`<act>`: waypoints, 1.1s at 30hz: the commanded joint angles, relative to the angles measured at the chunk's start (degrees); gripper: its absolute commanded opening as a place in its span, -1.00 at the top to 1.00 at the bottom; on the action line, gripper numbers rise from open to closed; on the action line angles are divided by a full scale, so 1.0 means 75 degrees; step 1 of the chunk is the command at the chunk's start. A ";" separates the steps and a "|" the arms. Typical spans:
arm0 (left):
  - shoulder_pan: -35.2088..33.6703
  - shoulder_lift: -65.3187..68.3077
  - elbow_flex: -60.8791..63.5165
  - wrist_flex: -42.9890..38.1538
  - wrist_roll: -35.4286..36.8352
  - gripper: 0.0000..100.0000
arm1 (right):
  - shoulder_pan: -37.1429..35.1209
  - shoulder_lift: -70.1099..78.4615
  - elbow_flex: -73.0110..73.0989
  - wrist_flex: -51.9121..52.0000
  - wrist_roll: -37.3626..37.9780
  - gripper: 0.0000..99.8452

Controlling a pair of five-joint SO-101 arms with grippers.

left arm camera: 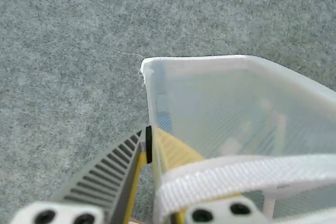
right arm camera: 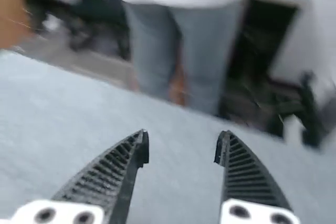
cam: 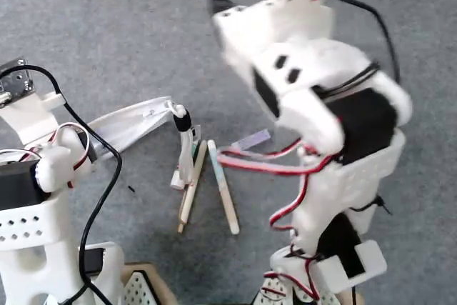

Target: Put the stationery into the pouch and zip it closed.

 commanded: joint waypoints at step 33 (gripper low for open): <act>0.0029 0.0047 0.0041 0.0023 0.0023 0.94 | 0.1383 -0.0217 0.6922 -0.0199 -0.0023 0.55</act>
